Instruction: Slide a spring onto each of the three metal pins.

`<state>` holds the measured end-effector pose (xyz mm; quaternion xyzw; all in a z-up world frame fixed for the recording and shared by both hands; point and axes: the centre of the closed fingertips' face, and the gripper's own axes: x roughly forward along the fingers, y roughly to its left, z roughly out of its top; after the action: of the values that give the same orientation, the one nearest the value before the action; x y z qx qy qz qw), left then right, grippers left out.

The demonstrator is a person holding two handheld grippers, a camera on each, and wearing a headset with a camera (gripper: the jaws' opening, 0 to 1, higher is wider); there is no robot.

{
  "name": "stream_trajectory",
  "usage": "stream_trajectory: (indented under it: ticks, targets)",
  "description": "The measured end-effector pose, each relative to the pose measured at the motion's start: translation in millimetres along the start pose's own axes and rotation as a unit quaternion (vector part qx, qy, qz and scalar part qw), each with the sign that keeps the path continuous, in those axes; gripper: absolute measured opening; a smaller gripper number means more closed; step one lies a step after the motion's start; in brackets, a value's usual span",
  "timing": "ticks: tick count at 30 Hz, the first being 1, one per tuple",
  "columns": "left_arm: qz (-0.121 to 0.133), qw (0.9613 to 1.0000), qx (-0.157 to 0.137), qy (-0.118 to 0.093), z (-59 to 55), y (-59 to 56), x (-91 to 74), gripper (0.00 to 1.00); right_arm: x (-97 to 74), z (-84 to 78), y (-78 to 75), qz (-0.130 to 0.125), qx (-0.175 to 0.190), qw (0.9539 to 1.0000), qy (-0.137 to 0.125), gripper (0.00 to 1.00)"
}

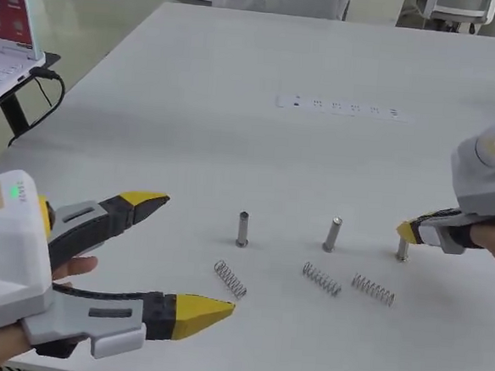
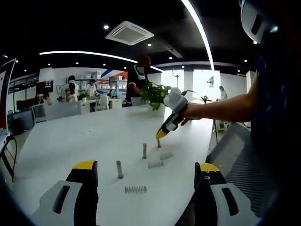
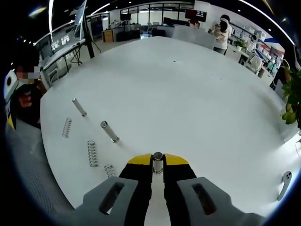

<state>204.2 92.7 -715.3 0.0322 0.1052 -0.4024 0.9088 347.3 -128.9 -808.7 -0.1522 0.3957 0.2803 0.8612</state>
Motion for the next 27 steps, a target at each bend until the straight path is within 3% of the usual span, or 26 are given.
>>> stream_trajectory:
  ticks: [27]
  targets:
    - [-0.003, 1.0, -0.002, 0.004, -1.8, -2.0, 1.0, 0.81, -4.9, -5.4, -2.5, -0.003, -0.015, 0.9998, -0.01, 0.06]
